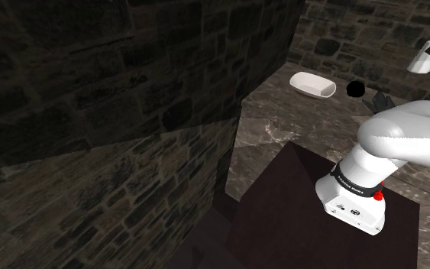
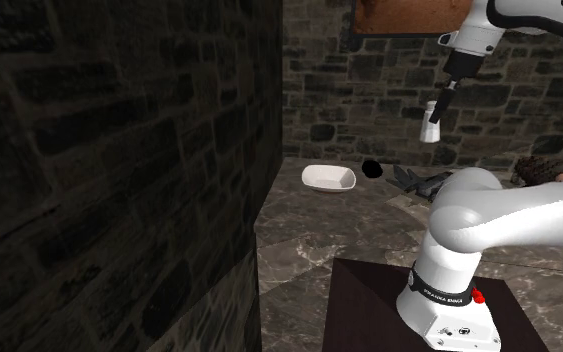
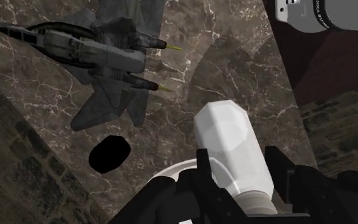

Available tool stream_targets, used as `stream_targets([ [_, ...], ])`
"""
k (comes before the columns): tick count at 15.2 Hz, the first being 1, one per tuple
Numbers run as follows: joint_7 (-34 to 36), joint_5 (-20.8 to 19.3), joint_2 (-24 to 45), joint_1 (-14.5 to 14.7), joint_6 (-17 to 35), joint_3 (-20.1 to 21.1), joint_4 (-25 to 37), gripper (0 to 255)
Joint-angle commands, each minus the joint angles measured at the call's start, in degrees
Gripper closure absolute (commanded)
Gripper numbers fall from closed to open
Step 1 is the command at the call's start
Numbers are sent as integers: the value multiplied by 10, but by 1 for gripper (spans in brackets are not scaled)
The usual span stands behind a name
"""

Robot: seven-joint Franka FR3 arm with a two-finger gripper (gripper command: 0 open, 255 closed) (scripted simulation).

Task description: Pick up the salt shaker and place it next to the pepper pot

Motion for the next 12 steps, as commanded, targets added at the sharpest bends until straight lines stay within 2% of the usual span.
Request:
stream_targets([
  [1, -28, -21, -6, -5, -16, -21, 18, 255],
  [7, -110, -79, -16, -14, -59, -75, 84, 255],
  [12, -180, -127, -13, -9, -90, -119, 154, 255],
])
